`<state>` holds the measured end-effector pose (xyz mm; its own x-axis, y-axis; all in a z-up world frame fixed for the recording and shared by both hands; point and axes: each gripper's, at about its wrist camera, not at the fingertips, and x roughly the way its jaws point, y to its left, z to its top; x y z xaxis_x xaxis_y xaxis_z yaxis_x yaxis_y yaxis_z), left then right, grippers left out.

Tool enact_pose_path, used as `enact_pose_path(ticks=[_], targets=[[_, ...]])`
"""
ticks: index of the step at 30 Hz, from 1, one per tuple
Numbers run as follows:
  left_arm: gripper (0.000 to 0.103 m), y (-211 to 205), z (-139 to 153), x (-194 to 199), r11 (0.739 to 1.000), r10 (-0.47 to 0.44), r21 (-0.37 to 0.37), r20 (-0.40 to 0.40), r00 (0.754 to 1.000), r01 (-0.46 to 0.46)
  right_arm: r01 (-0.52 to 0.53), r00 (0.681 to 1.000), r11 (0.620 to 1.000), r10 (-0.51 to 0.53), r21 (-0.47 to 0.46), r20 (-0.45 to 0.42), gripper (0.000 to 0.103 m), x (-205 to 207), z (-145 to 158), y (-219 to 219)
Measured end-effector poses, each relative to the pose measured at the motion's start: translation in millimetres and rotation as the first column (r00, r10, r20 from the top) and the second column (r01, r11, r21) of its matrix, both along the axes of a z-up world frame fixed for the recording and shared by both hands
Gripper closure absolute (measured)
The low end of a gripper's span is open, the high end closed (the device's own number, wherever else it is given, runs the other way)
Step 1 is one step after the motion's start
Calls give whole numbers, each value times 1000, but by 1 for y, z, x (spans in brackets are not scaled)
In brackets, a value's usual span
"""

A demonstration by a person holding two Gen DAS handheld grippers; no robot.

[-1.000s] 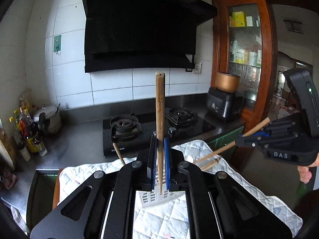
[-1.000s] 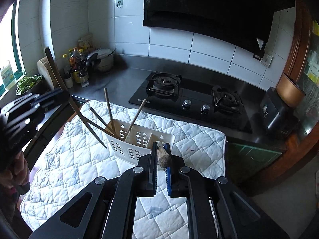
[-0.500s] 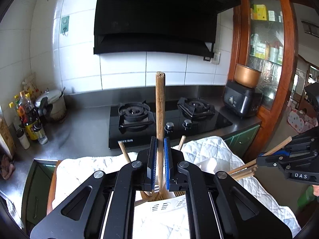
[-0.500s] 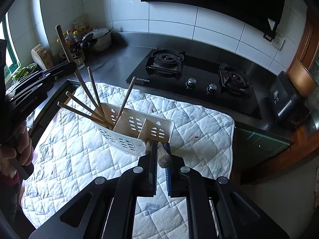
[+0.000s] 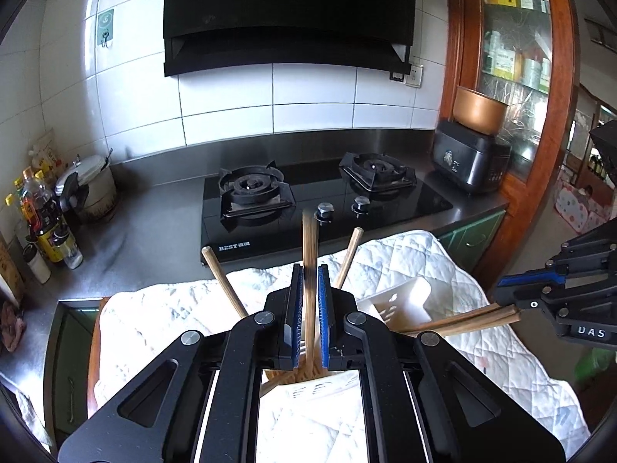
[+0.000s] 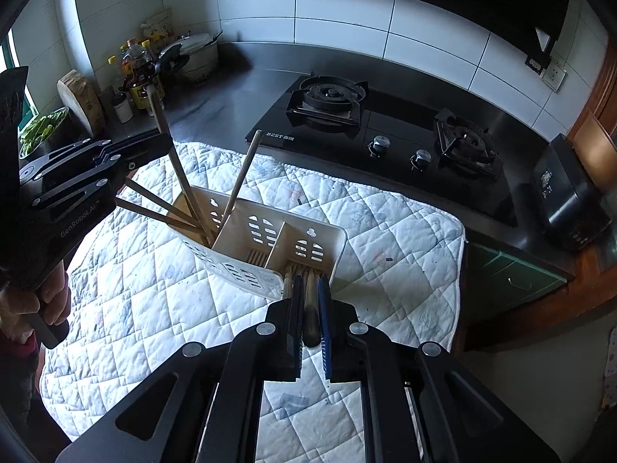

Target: Organize utensils

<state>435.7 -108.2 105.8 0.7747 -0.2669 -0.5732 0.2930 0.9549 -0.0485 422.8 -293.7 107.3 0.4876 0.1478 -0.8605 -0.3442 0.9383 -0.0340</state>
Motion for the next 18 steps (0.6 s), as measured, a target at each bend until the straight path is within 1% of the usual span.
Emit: enact_pose_path(ticks=[2, 5, 8, 9, 10, 12, 13, 14, 16, 18], targets=[[94, 0, 0, -2, 1000, 2, -2, 5, 1000, -2, 3, 1000, 1000, -3, 6, 3, 92, 0, 0, -1], [94, -2, 3, -6, 1000, -6, 4, 20, 1000, 6, 6, 1000, 1000, -6, 16, 12, 91, -3, 1, -2], [94, -3, 9, -13, 1000, -13, -2, 31, 999, 13, 13, 999, 999, -14, 35, 34, 83, -8, 8, -5], [93, -3, 11, -17, 1000, -17, -4, 35, 999, 17, 17, 999, 999, -19, 41, 42, 77, -10, 11, -7], [93, -3, 14, -20, 1000, -18, -3, 39, 999, 18, 21, 998, 999, -23, 46, 54, 74, -14, 15, -8], [83, -1, 18, -28, 1000, -12, 2, 55, 998, 11, 24, 996, 998, -29, 53, 81, 64, -22, 23, -11], [72, 1, 21, -34, 1000, -7, 1, 66, 998, 7, 28, 995, 998, -33, 57, 92, 61, -26, 26, -12], [68, 2, 24, -39, 1000, -2, 2, 75, 997, 2, 33, 994, 998, -39, 60, 104, 59, -31, 29, -13], [68, 5, 29, -50, 1000, -3, -1, 85, 996, 3, 42, 991, 996, -51, 75, 124, 52, -41, 35, -16], [64, 9, 33, -63, 1000, -2, -7, 94, 996, 2, 49, 987, 996, -60, 76, 152, 47, -54, 41, -18]])
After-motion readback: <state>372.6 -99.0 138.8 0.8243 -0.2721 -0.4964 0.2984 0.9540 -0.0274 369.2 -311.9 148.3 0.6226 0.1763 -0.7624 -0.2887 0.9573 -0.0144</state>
